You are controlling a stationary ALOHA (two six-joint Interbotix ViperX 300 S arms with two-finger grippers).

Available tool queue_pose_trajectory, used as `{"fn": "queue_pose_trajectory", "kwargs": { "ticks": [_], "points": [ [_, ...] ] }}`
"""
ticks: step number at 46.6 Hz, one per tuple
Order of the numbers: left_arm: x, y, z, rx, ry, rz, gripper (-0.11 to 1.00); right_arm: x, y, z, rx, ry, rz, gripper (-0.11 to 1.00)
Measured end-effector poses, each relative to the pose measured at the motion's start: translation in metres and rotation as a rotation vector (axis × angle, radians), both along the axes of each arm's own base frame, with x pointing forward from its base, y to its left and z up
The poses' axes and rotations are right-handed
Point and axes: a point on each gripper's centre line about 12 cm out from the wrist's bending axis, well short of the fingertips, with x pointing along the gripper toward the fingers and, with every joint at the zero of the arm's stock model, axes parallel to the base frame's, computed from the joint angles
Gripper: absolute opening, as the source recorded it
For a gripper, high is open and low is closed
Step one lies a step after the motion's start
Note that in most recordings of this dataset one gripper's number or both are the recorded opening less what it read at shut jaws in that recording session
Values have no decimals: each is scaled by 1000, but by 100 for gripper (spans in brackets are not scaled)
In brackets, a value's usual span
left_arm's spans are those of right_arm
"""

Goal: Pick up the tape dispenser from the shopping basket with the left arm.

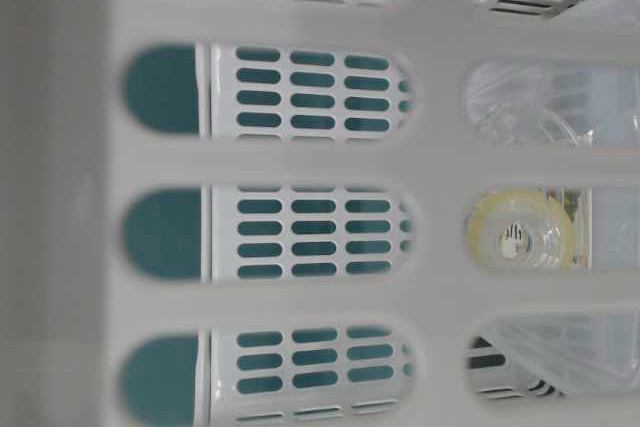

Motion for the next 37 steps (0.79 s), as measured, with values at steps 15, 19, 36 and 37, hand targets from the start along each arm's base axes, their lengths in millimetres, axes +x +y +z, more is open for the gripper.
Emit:
{"fn": "queue_pose_trajectory", "kwargs": {
  "ticks": [15, 19, 36, 37],
  "points": [
    [33, -12, 44, -69, 223, -46, 0, -6, -1, -3, 5, 58, -4, 0],
    [48, -19, 48, -62, 303, -67, 0, -8, -1, -3, 5, 92, -6, 0],
    [140, -42, 47, -30, 637, -86, 0, -22, 1, 0, 6, 221, 4, 10],
    [146, -43, 45, -30, 660, -86, 0, -23, 1, 0, 6, 219, 5, 13]
  ]
}}
